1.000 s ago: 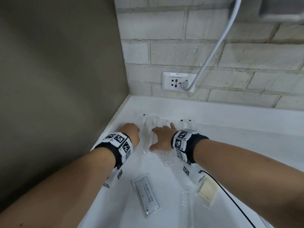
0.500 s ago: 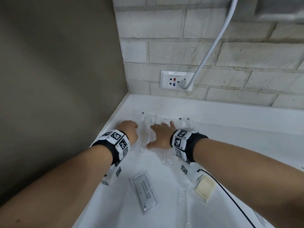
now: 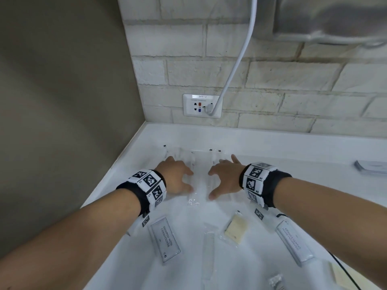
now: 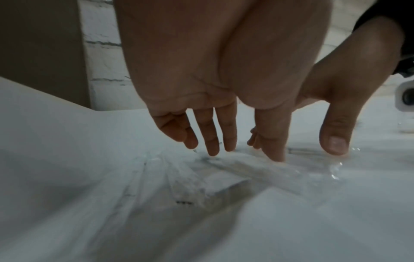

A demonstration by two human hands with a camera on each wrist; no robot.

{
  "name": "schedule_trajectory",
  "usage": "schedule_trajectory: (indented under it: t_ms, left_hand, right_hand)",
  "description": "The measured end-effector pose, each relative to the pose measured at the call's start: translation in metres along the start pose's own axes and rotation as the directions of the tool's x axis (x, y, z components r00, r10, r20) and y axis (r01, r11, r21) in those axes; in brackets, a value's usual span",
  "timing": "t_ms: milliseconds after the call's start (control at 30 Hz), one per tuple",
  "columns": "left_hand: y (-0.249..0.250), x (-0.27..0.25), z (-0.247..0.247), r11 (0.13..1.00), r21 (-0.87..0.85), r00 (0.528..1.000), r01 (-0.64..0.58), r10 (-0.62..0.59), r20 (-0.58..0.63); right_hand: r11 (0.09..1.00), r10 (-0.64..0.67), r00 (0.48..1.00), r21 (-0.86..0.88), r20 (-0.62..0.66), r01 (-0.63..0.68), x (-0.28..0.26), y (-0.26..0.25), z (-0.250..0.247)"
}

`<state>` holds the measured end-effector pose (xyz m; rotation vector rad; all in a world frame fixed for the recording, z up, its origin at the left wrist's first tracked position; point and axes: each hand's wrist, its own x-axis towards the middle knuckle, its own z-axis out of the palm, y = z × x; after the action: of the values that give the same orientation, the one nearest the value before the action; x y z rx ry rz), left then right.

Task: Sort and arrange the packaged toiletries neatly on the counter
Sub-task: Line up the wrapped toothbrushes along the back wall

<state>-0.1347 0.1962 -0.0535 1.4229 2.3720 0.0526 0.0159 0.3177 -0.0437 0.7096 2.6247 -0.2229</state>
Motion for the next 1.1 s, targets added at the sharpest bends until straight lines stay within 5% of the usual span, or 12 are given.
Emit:
schedule_trajectory:
  t_ms: [567,967,1100]
  left_hand:
    - [-0.005,0.016,-0.001,0.96,0.28,0.999,-0.014,0.002,0.042]
    - [-0.008,0.018,-0.003,0.986,0.14,0.996,0.086,-0.086,-0.005]
    - [0.006,0.015,-0.007,0.99,0.138,0.998,-0.027,0.035,-0.059]
  right_hand:
    - [0.992,-0.089,0.992,0.078,-0.085,0.096,0.023,-0.012,0.015]
    - [0.989,-0.077,0.992,0.117,-0.097,0.088,0.013,-0.01,0.006]
    - [0.991,-0.021,0.992,0.126,-0.124,0.037,0.006,0.014,-0.006]
